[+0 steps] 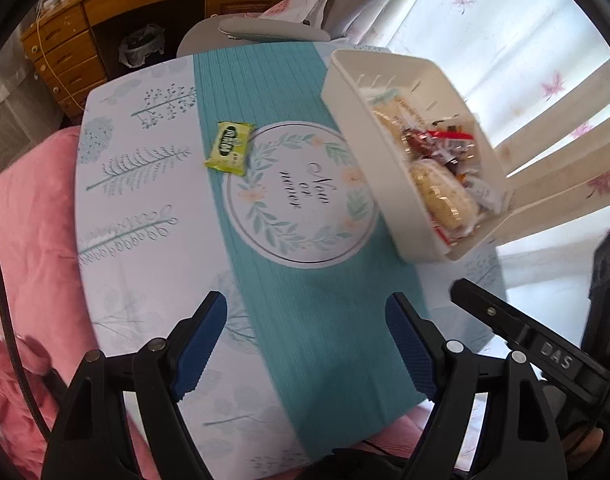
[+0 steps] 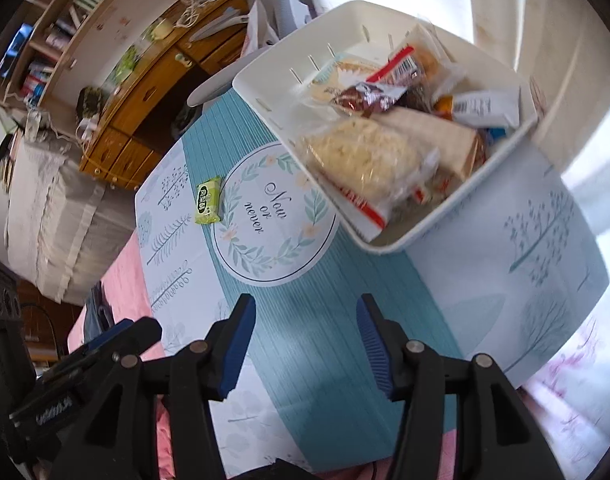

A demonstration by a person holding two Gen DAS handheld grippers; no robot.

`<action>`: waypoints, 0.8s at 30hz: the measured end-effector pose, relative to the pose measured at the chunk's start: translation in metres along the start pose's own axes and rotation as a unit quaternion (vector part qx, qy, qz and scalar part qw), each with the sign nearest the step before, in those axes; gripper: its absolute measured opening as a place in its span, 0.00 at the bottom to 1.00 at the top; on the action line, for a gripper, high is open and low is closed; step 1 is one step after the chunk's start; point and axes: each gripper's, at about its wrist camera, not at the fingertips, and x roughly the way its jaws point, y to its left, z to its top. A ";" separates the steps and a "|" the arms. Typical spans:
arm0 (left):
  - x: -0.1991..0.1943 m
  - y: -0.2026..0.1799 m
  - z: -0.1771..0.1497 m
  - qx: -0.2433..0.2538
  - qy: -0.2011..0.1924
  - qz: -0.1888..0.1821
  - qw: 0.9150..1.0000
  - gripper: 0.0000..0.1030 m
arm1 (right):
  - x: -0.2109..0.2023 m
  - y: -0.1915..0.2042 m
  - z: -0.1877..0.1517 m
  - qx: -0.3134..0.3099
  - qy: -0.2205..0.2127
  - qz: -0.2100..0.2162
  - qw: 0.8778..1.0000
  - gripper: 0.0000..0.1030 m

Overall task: Organize snacks
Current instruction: 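Move the left tool to the green packet and grasp it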

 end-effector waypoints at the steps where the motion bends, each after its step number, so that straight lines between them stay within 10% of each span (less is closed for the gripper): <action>1: 0.002 0.002 0.003 0.005 0.002 0.009 1.000 0.78 | 0.003 0.001 -0.004 0.008 -0.002 -0.002 1.000 0.60; 24: 0.123 0.044 0.109 -0.026 -0.008 0.124 0.992 0.78 | 0.044 -0.028 -0.012 0.070 -0.055 -0.100 0.991 0.70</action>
